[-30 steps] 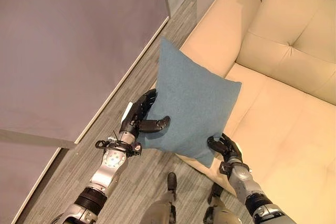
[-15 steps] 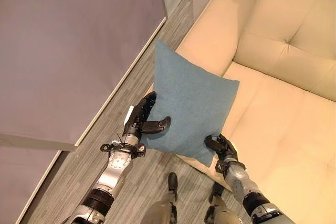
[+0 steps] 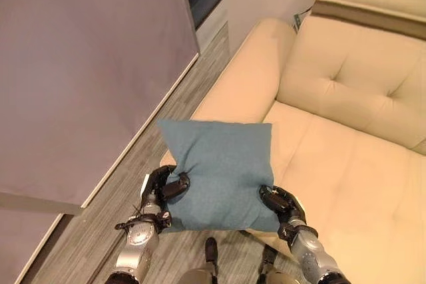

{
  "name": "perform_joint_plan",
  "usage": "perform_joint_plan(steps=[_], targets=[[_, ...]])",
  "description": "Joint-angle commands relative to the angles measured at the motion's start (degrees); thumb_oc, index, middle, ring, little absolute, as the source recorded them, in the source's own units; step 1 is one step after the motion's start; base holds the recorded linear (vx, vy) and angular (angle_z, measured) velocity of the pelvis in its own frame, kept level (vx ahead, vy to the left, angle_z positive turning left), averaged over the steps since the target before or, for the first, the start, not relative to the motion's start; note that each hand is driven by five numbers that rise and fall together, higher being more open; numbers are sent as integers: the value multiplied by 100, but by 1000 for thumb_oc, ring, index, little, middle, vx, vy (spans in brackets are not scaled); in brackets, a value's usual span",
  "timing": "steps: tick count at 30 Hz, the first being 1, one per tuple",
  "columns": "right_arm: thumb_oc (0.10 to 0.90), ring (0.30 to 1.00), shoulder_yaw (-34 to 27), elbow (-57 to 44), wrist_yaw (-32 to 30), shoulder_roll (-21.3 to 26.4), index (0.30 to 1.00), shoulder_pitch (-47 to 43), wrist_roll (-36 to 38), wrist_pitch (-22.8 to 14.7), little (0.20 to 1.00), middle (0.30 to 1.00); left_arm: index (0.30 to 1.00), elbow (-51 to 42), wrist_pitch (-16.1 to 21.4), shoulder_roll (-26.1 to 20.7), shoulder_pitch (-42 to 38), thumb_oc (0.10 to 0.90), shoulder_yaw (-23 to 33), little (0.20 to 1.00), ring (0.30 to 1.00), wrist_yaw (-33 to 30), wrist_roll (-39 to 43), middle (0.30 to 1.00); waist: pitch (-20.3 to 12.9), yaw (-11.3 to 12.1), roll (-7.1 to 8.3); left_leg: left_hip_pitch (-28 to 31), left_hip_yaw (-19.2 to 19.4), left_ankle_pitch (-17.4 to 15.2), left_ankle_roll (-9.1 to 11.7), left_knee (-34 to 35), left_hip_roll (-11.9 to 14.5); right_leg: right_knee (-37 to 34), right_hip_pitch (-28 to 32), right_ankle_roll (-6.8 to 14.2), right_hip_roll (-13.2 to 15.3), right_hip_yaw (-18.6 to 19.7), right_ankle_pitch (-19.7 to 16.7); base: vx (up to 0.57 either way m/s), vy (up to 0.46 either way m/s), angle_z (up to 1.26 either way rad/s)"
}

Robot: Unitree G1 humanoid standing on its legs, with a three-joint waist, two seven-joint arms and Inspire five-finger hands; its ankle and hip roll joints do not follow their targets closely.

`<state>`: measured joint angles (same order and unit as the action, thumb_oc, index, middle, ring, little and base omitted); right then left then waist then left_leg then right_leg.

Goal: Pick up all the scattered cushions and arrange them neatly on the sofa.

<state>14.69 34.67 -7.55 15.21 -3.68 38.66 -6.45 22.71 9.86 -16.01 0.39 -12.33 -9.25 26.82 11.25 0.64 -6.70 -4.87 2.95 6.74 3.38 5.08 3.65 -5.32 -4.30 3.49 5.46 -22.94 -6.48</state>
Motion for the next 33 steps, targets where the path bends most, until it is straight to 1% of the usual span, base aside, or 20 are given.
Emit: perform_joint_plan(steps=[1,4,6,10,11,13,15,17,19,20,21,22,23,26,28,29,31,32,33], targets=[[400,300,57,-1019,608,-593,300,-358,-105,-374,300,300,300,49,170,37,-77,400,-289,300,300,416,40,300,-518,36,310,339,235,-713,38,-8,-294,32,397,465,283,495,585,3,-29,-10],[400,300,-4,-1235,585,-518,300,-221,-234,-381,300,300,300,-24,144,51,34,400,-301,300,300,455,55,300,-592,2,329,391,274,-723,47,-8,-263,32,418,467,244,548,601,-7,-50,-20],[400,300,-100,-1657,590,-360,300,49,-503,-362,300,300,300,-142,69,93,161,400,-390,300,300,555,58,300,-704,-86,363,505,344,-732,67,-8,-157,32,484,447,151,648,648,-22,-130,-26],[400,300,-152,-1885,615,-276,300,210,-628,-354,300,300,300,-219,44,101,208,400,-446,300,300,616,51,300,-746,-150,376,583,375,-741,86,-8,-106,32,555,418,98,698,694,-8,-83,-14],[400,300,-233,-2106,654,-197,300,393,-678,-377,300,300,300,-288,38,109,242,400,-504,300,300,652,10,300,-772,-235,381,661,397,-735,107,-8,-53,32,609,391,41,770,730,-15,-90,-12],[400,300,-327,-2304,684,-97,300,512,-789,-389,300,300,300,-319,22,107,251,400,-543,300,300,729,-34,300,-792,-301,383,736,451,-726,133,-8,0,32,642,375,-9,839,772,-28,-103,-19],[400,300,-450,-2497,703,-13,300,645,-854,-402,300,300,300,-343,2,128,234,400,-567,300,300,762,-28,300,-771,-380,405,733,507,-757,151,-200,46,32,674,360,-37,891,797,-45,-75,-25],[400,300,-528,-2596,689,27,300,733,-880,-426,300,300,300,-344,-3,150,222,400,-574,300,300,756,3,300,-699,-433,433,681,519,-863,149,-495,80,32,688,343,-49,975,787,-55,-44,-23],[400,300,-575,-2618,635,55,300,720,-907,-448,300,300,300,-384,32,182,198,400,-595,300,300,713,61,300,-591,-422,468,543,226,-926,143,-758,-27,81,636,324,-33,1087,762,-106,-8,-33],[400,300,-583,-2629,610,68,300,682,-910,-452,300,300,300,-405,44,195,176,400,-620,300,300,689,81,300,-555,-407,481,460,-7,-992,118,-799,-163,96,593,314,-24,1156,733,-108,6,-67],[400,300,-641,-2696,586,72,300,677,-894,-476,300,300,300,-438,48,215,173,400,-635,300,300,662,115,300,-557,-395,494,394,-349,-1107,40,-830,-435,151,542,311,-24,1274,685,-66,7,-78],[400,300,-641,-2697,585,73,300,679,-894,-475,300,300,300,-438,48,216,173,400,-636,300,300,662,115,300,-555,-395,493,396,-349,-1112,39,-834,-436,154,545,313,-23,1274,688,-27,15,-83],[400,300,-657,-2707,583,78,300,673,-897,-484,300,300,300,-438,45,228,174,400,-640,300,300,662,140,300,-558,-396,490,394,-449,-1157,-7,-847,-523,201,508,313,-32,1333,673,-9,38,-57],[400,300,-657,-2824,572,106,300,596,-991,-519,300,300,300,-519,53,198,183,400,-646,300,300,673,127,300,-567,-392,487,426,-735,-1226,-139,-818,-741,360,363,325,-86,1658,638,10,112,-33],[400,300,-657,-2825,572,105,300,597,-992,-518,300,300,300,-518,53,198,184,400,-646,300,300,673,127,300,-566,-387,487,432,-730,-1224,-140,-813,-741,362,363,325,-87,1664,640,15,82,-87],[400,300,-628,-2878,587,88,300,593,-1053,-489,300,300,300,-548,30,170,207,400,-602,300,300,654,115,300,-604,-371,500,522,-613,-1213,-204,-688,-717,544,254,364,-108,1748,663,6,108,-84],[400,300,-577,-2910,618,28,300,566,-1075,-489,300,300,300,-601,32,116,225,400,-572,300,300,647,132,300,-557,-339,506,572,-463,-1197,-266,-641,-672,911,43,409,-118,1794,708,-40,111,-46],[400,300,-554,-2925,622,-14,300,546,-1118,-509,300,300,300,-640,42,91,231,400,-553,300,300,644,146,300,-503,-312,515,583,-356,-1191,-297,-634,-639,1132,-111,468,-107,1741,718,-72,57,-92],[400,300,-534,-2920,623,-47,300,528,-1136,-508,300,300,300,-639,41,70,233,400,-529,300,300,650,149,300,-488,-290,522,599,-283,-1207,-328,-629,-613,1205,-169,519,-49,1648,718,-59,14,-94]])
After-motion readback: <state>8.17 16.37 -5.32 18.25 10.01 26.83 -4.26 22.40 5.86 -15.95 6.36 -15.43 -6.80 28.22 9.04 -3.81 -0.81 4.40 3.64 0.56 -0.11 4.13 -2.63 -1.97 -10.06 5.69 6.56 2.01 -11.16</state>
